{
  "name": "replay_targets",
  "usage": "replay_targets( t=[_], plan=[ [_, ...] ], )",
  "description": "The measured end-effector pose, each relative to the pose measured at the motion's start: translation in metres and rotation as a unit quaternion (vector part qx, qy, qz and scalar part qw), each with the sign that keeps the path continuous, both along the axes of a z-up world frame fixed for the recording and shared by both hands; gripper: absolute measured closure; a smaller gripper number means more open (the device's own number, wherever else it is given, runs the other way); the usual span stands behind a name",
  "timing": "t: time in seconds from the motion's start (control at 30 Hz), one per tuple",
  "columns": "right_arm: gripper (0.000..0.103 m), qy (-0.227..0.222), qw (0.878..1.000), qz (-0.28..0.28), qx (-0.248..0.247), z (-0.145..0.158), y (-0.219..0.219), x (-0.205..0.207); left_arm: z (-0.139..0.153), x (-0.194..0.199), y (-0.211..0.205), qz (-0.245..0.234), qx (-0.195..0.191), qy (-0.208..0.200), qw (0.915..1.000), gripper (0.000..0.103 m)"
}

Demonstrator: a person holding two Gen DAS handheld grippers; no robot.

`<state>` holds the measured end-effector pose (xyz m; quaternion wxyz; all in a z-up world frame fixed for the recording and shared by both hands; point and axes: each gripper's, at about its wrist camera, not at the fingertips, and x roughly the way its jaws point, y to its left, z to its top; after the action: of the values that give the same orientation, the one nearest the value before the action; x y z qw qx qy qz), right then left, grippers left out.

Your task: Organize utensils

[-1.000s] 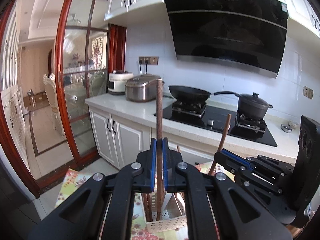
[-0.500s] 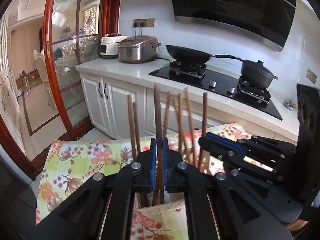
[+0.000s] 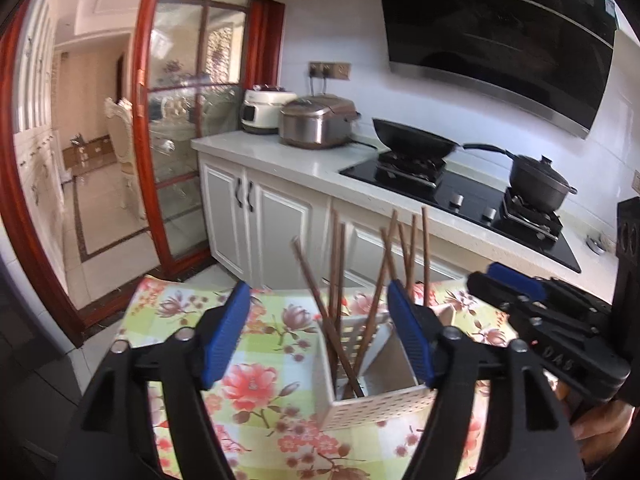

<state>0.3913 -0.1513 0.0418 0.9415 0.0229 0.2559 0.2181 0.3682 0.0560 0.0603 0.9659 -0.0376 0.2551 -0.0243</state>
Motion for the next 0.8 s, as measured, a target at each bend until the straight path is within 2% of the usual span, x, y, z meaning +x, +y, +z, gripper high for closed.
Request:
replay_targets(
  t=[0.1, 0.2, 0.33, 0.4, 0.43, 0.5, 0.63, 0.8],
  plan=[
    [0.065, -0.008, 1.000, -0.004, 0.005, 0.008, -0.007, -0.009, 0.011, -0.021, 0.006, 0.022, 0.004, -0.027, 0.9994, 0.012],
    [0.058, -0.018, 1.000, -0.009, 0.007, 0.014, -0.014, -0.020, 0.021, -0.045, 0.014, 0.045, 0.012, -0.054, 0.9974, 0.005],
    [0.057, -0.026, 0.999, -0.010, 0.020, 0.019, -0.025, -0.039, 0.030, -0.075, 0.017, 0.060, 0.015, -0.073, 0.9954, 0.005],
    [0.049, -0.035, 0.999, -0.011, 0.025, 0.019, -0.028, -0.054, 0.030, -0.089, 0.017, 0.065, 0.018, -0.081, 0.9944, 0.005],
    [0.043, -0.039, 0.999, -0.011, 0.025, 0.019, -0.029, -0.060, 0.030, -0.099, 0.016, 0.068, 0.023, -0.087, 0.9936, 0.005],
    [0.038, -0.053, 0.998, -0.012, 0.024, 0.018, -0.030, -0.077, 0.028, -0.116, 0.013, 0.074, 0.028, -0.099, 0.9919, 0.005],
    [0.023, -0.068, 0.997, -0.015, 0.023, 0.011, -0.033, -0.111, 0.018, -0.144, 0.008, 0.068, 0.024, -0.115, 0.9908, 0.005],
    [0.018, -0.080, 0.996, -0.023, 0.027, 0.000, -0.044, -0.146, 0.001, -0.168, -0.003, 0.064, 0.038, -0.109, 0.9912, 0.005]
  ],
)
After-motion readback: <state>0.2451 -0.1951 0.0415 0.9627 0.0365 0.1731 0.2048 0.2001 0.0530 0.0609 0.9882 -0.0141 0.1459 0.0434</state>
